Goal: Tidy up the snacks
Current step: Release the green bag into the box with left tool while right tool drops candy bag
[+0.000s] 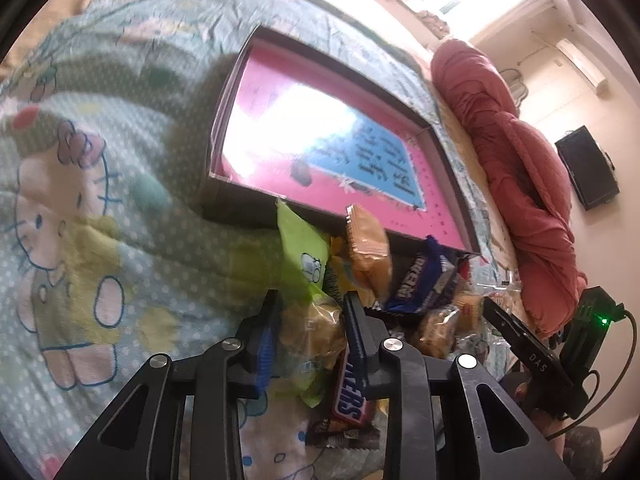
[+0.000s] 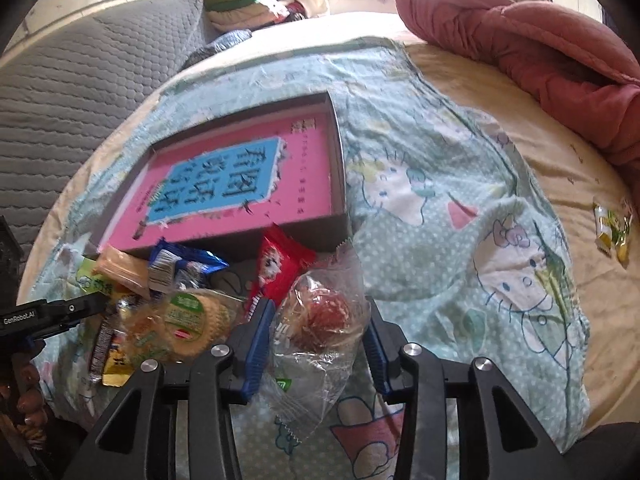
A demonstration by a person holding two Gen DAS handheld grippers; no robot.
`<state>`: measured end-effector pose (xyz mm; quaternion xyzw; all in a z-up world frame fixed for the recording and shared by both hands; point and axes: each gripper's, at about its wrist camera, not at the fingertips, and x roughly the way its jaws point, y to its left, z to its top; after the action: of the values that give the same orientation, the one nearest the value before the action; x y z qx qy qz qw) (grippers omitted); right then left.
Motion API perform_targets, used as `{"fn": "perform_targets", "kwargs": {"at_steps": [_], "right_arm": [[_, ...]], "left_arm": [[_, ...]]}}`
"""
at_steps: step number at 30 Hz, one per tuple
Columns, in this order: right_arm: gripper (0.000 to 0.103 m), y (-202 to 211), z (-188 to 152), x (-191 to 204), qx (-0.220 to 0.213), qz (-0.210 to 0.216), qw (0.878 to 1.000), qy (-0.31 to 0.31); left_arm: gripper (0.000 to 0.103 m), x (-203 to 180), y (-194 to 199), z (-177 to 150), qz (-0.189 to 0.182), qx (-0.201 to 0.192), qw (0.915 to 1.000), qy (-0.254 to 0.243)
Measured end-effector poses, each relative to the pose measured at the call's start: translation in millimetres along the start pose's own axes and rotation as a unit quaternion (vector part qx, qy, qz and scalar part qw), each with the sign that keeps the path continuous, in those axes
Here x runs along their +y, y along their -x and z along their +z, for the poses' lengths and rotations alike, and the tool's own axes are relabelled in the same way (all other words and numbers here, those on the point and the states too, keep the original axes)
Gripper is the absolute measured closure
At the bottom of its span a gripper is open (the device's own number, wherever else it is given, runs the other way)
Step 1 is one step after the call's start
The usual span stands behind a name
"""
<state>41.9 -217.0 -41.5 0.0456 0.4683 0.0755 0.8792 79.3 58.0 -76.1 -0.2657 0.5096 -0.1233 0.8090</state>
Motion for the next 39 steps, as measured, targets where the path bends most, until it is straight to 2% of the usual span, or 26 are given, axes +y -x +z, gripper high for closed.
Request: {"fn": "perform_targets", "kwargs": {"at_steps": [10, 16, 23, 30, 39], "right_arm": [[0.06, 18, 3, 0, -0.032, 0.011, 0.999, -0.002], [0.06, 26, 6, 1, -0.049, 0.013, 0.999, 0.001], [0.06, 30, 13, 6, -0.065, 0.034, 0.997, 0.003], [0.06, 26, 25, 11, -0.076, 0.059, 0.995, 0.011], [0.06, 9, 49, 13, -0.086, 0.064, 0.994, 0.016]], "left_arm": [[0.074, -8, 28, -4, -0.004, -0.029, 0.9996, -0.005], [0.074, -18, 45, 0, 0.002, -0.061, 0.9978, -0.025], [0.075, -20, 64, 10, -0.018, -0.108, 0.9934, -0.035], [0.075, -20, 62, 31, -0.021, -0.132, 0.9904, -0.033], [0.076, -17, 37, 59, -0.009, -0.146, 0.9888, -0.029]]}}
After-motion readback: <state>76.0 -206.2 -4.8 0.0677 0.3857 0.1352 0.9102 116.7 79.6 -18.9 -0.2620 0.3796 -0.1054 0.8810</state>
